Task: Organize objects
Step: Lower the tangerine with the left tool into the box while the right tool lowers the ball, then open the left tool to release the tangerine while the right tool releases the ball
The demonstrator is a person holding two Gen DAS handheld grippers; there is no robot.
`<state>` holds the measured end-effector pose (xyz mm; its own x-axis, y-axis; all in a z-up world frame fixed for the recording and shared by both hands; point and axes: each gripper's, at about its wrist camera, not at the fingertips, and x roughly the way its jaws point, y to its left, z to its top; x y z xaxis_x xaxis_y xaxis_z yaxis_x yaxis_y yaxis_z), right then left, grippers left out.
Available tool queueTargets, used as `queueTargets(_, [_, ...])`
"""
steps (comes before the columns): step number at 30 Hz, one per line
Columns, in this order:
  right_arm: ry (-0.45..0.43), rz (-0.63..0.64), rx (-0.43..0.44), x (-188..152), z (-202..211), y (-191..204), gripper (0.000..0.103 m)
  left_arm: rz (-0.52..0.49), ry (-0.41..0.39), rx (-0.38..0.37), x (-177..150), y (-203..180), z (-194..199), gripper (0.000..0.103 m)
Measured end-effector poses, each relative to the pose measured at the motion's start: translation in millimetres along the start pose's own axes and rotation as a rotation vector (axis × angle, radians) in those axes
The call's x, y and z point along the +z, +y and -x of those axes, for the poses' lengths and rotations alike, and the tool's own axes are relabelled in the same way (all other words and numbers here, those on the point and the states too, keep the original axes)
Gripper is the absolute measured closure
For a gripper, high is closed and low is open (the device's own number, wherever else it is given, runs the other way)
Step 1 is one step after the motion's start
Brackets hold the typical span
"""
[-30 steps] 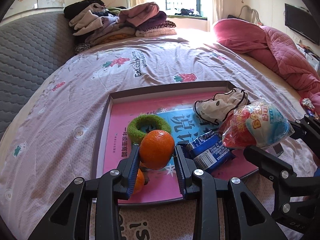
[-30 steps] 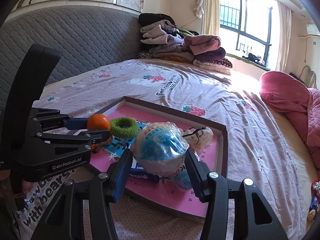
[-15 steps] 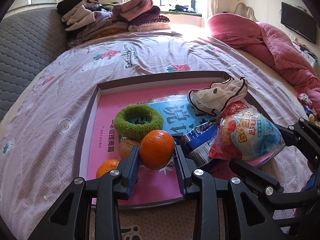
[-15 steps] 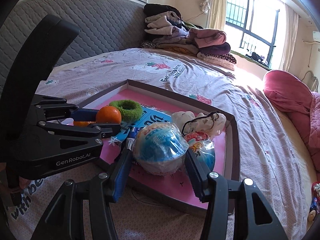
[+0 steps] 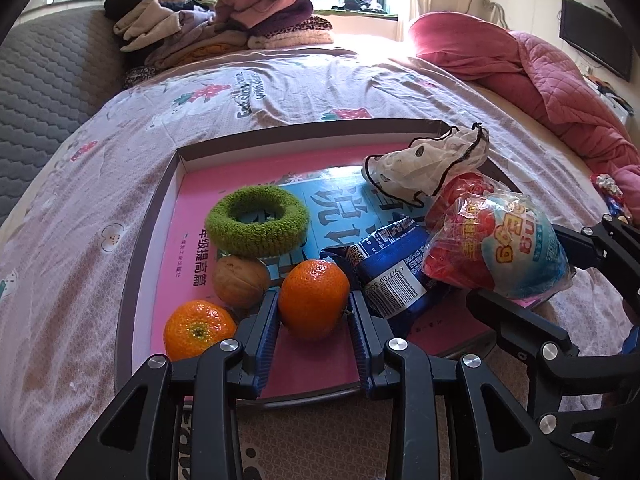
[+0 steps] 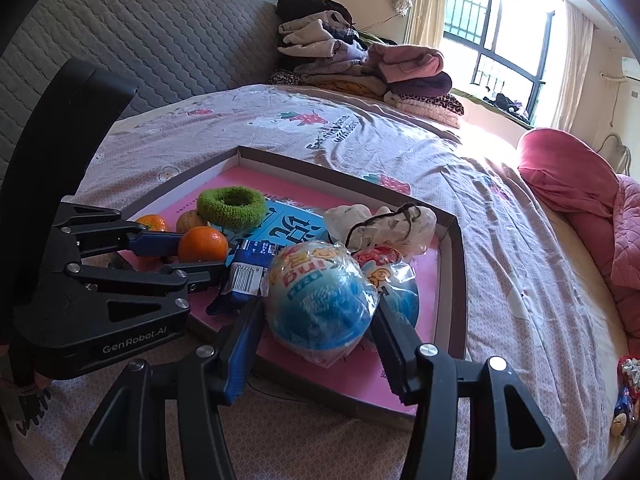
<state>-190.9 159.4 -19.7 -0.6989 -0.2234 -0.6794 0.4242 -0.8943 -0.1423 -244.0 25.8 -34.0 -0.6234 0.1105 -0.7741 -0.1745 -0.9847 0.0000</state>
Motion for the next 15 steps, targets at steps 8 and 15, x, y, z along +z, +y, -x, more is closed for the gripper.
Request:
queueTargets(8, [0.008,-0.002,-0.007,-1.0,-0.8,-1.3,0.048,0.004,0.006,0.002,0.6,-0.1,0.3,0.068])
queueTargets(15, [0.016,-0.001,-0.007,-1.2,-0.9,-1.5,0.048,0.012,0.013,0.0,0.8,1.1,0.9,0.067])
